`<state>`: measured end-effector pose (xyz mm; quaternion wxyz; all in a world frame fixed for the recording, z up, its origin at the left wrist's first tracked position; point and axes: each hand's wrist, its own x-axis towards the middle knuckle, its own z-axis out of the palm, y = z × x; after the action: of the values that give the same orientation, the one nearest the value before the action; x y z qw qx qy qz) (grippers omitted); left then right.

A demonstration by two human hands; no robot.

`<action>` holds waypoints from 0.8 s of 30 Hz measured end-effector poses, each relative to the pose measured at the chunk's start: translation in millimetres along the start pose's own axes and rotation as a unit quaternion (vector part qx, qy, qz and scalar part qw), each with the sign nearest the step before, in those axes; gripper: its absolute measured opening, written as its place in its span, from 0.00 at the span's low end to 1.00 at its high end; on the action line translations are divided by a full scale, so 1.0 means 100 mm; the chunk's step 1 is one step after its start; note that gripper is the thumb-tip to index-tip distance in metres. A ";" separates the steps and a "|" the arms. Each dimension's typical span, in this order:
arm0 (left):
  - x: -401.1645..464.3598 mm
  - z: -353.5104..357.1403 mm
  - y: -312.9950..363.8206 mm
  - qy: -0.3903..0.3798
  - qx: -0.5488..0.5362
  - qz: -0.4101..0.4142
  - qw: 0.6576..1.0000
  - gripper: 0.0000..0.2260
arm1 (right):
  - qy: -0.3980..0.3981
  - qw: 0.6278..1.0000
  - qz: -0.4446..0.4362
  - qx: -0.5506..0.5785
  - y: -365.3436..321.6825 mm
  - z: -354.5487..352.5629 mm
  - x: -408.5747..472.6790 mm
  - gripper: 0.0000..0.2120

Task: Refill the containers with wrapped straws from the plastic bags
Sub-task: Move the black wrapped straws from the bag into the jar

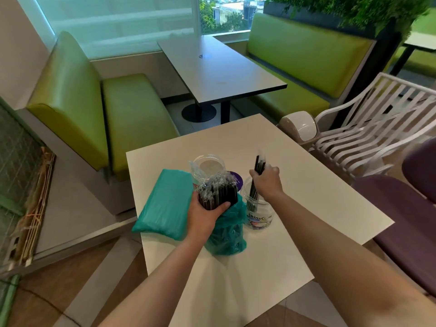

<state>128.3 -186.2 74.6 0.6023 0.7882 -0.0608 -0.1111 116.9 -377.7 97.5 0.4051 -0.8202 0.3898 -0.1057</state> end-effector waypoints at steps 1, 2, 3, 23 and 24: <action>0.00 0.00 -0.01 -0.001 0.003 -0.002 1.000 0.30 | 0.010 1.000 -0.007 0.013 0.00 0.00 -0.01 0.20; 0.00 0.00 -0.01 -0.002 0.003 -0.004 1.000 0.30 | 0.020 0.999 -0.011 0.028 0.01 0.00 -0.01 0.20; -0.01 0.01 -0.01 -0.003 0.003 -0.004 1.000 0.31 | 0.031 0.999 -0.009 0.043 0.02 0.01 -0.02 0.21; -0.01 0.02 -0.01 -0.012 0.004 -0.009 1.000 0.31 | -0.005 0.996 -0.041 -0.075 -0.10 0.03 0.14 0.20; -0.01 0.02 -0.01 -0.011 0.003 -0.008 1.000 0.31 | -0.015 0.996 -0.035 -0.083 -0.11 0.01 0.17 0.20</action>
<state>127.1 -187.3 73.6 0.5980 0.7895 -0.0611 -0.1244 135.0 -385.4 103.1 0.3376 -0.8658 0.3616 -0.0747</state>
